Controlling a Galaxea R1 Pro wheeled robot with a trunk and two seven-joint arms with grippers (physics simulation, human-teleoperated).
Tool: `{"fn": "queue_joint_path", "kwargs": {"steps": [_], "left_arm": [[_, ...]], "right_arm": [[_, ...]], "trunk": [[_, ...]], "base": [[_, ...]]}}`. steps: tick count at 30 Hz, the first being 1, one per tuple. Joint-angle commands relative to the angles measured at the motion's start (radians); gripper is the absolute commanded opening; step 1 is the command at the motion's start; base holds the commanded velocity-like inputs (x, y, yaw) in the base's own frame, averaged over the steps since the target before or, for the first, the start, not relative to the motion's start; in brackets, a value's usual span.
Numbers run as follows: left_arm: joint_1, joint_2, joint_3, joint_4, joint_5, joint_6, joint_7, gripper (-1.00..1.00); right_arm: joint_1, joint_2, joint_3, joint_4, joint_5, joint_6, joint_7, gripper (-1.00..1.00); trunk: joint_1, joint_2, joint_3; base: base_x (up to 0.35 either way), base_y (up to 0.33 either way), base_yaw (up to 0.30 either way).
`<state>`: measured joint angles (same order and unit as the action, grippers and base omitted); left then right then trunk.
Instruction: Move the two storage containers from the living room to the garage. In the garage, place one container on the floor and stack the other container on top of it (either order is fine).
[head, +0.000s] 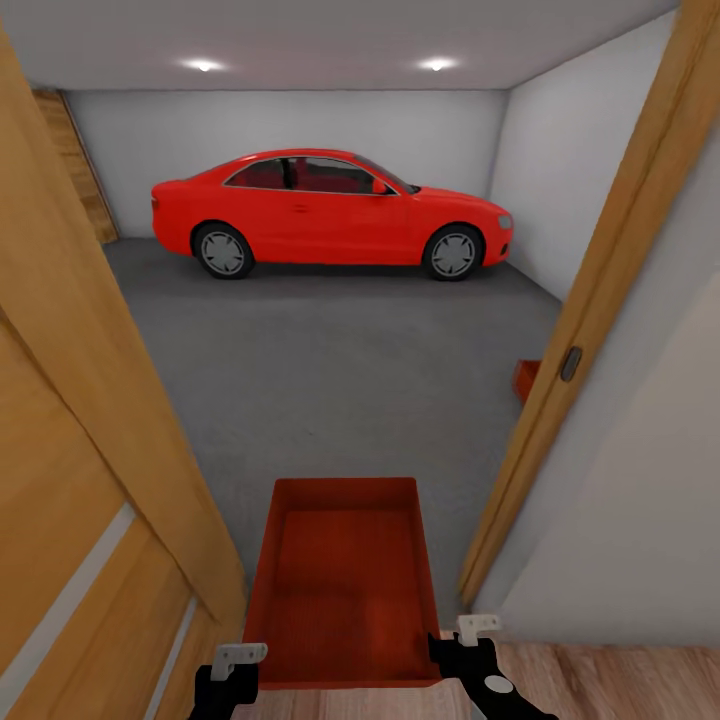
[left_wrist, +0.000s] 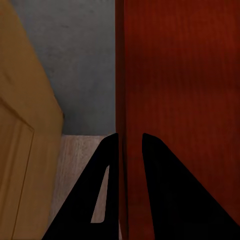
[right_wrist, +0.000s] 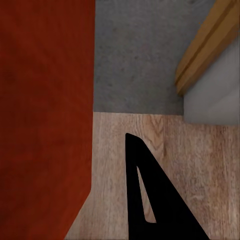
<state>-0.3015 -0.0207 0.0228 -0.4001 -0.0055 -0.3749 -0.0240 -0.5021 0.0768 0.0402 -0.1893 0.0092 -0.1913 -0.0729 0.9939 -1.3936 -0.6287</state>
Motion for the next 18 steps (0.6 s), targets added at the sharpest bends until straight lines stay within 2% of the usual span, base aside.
{"fn": "queue_joint_path", "kwargs": {"steps": [1, 12, 18], "left_arm": [[-0.001, 0.001, 0.016, 0.000, 0.011, -0.002, 0.009, -1.00], [-0.001, 0.001, 0.016, 0.000, 0.012, -0.002, 0.009, -1.00], [-0.001, 0.001, 0.016, 0.000, 0.011, -0.002, 0.009, -1.00]], "right_arm": [[-0.001, -0.015, -0.006, 0.001, 0.000, -0.004, -0.011, -1.00], [-0.001, -0.015, -0.006, 0.001, 0.000, -0.004, -0.011, -1.00], [-0.001, -0.015, -0.006, 0.001, 0.000, -0.004, -0.011, -1.00]], "trunk": [[0.000, 0.000, -0.001], [0.000, 0.000, -0.001], [0.000, 0.000, -0.001]], "base": [[0.259, 0.000, 0.001], [0.083, 0.000, 0.000], [0.244, 0.000, 0.000]]}}
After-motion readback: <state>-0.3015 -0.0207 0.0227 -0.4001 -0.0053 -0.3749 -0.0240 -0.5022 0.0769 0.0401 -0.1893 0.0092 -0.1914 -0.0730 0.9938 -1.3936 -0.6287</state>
